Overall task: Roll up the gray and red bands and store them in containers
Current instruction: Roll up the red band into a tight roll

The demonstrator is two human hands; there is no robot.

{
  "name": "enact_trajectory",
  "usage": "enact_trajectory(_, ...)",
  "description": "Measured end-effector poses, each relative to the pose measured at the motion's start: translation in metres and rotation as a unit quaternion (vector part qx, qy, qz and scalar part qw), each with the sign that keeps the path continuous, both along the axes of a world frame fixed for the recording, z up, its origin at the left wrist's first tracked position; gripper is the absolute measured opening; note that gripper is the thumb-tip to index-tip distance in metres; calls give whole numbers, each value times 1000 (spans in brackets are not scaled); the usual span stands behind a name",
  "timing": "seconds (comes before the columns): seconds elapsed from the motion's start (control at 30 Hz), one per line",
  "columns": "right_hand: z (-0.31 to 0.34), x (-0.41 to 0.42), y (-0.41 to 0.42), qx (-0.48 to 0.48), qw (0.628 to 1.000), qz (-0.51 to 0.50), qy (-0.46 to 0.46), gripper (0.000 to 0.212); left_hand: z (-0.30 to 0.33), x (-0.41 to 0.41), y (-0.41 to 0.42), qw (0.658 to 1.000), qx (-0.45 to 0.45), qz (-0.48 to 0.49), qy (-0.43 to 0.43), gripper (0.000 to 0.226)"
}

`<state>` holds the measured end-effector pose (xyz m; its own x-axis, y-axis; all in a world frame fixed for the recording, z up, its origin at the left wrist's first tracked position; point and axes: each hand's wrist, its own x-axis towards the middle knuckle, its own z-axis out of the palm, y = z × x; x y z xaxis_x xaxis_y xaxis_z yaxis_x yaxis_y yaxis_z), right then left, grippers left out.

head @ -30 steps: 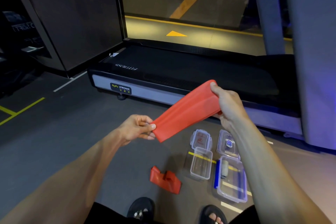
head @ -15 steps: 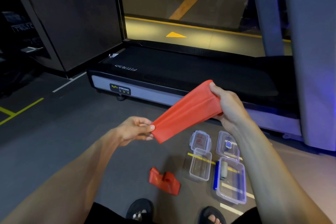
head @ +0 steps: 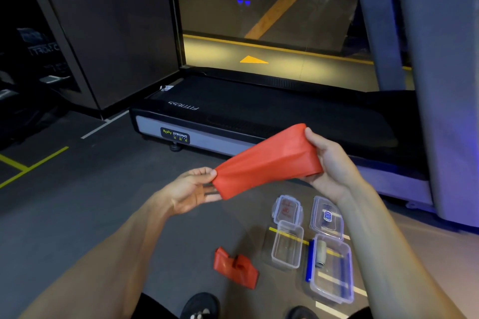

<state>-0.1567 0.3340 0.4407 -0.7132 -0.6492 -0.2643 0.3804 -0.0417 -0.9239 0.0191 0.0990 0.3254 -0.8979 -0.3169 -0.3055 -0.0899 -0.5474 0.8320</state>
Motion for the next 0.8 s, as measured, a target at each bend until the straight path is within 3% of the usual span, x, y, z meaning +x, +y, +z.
enact_trajectory(0.2, 5, 9, -7, 0, 1000, -13, -2, 35, 10, -16, 26, 978, -107, 167, -66, 17)
enact_trajectory(0.3, 5, 16, -7, 5, 1000, -29, 4, 38, 15, -18, 29, 970, -96, 212, -76, 15)
enact_trajectory(0.5, 0, 20, -2, 7, 1000, -22, -16, 43, 21, -13, 25, 969, -9, 233, -80, 20)
enact_trajectory(0.8, -2, 19, 1, -30, 999, 26, 15, 39, 14, -19, 17, 961, -102, 243, -83, 18)
